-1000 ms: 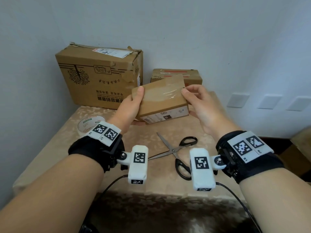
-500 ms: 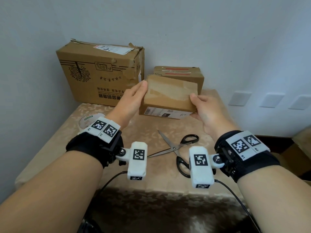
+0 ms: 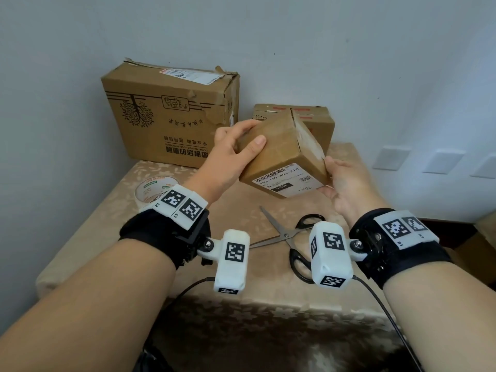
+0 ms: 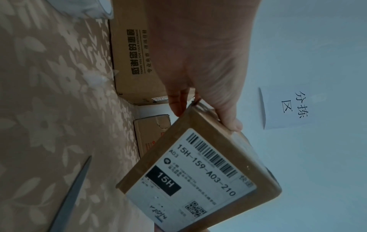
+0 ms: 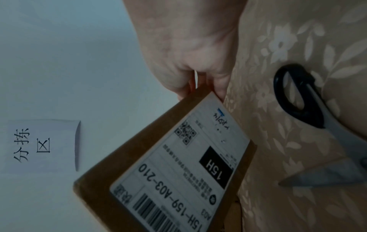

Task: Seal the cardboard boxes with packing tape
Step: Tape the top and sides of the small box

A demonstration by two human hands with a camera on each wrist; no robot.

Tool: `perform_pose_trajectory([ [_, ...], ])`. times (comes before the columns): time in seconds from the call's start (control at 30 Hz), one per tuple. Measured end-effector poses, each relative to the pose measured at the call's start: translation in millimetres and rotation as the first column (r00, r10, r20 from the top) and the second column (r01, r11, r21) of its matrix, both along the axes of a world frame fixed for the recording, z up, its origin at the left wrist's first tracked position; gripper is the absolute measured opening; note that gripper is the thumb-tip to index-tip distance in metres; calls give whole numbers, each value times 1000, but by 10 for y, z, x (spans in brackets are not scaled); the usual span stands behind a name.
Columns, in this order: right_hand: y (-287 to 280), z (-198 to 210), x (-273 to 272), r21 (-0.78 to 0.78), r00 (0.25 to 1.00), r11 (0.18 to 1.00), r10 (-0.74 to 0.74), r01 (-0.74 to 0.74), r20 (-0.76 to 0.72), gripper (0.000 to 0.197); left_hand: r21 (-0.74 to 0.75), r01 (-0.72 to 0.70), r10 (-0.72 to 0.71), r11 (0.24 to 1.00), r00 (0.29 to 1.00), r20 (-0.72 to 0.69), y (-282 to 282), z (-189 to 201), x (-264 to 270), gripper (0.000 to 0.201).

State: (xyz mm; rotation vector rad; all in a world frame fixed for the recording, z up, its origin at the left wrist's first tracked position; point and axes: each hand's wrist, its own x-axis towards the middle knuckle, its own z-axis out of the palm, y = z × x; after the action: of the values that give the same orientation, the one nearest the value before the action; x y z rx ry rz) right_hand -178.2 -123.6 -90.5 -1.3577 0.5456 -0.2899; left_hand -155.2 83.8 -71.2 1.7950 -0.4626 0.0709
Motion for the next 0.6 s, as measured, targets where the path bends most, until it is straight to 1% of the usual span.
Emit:
perform_pose_trajectory([
  [0.1,27,8,12,-12,1000,1000,-1,1,-10,17,-9,-13,13,1000,1000,10,9,-30,33,28],
  [0.17,37,26,9,-30,1000,999,17,-17,0,16,-72,-41,41,997,999,9,-1,-24,42,23],
  [0.2,45,38,-1,-26,999,999,32,-32,8,15,-114,-77,75,990,997,-19,-6,-17,46,22],
  [0.27,75,72,-40,19,995,996,87,-88,59,15,-172,-187,165,967,977,-137,11,-13,88,24],
  [0.33,91,101,-66,89,978,983,147,-161,146,16,-167,-277,220,946,929,-298,42,-15,122,27],
  [0.4,90,116,-72,75,961,974,196,-214,197,26,-120,-336,258,934,869,-423,59,-15,127,26],
  [0.43,88,119,-63,36,956,974,214,-226,198,31,-85,-356,283,931,847,-451,57,-13,118,25],
  [0.47,90,119,-48,-3,955,973,229,-232,187,33,-48,-367,309,929,841,-445,52,-20,117,25],
  [0.53,92,109,-25,-34,956,968,252,-250,148,39,35,-366,356,930,874,-331,38,-57,129,28],
  [0.57,96,108,-21,-19,958,967,253,-252,137,43,37,-353,351,935,901,-255,30,-62,113,32],
  [0.6,94,92,-3,17,961,969,242,-246,134,45,13,-316,312,949,930,-195,11,-50,69,40],
])
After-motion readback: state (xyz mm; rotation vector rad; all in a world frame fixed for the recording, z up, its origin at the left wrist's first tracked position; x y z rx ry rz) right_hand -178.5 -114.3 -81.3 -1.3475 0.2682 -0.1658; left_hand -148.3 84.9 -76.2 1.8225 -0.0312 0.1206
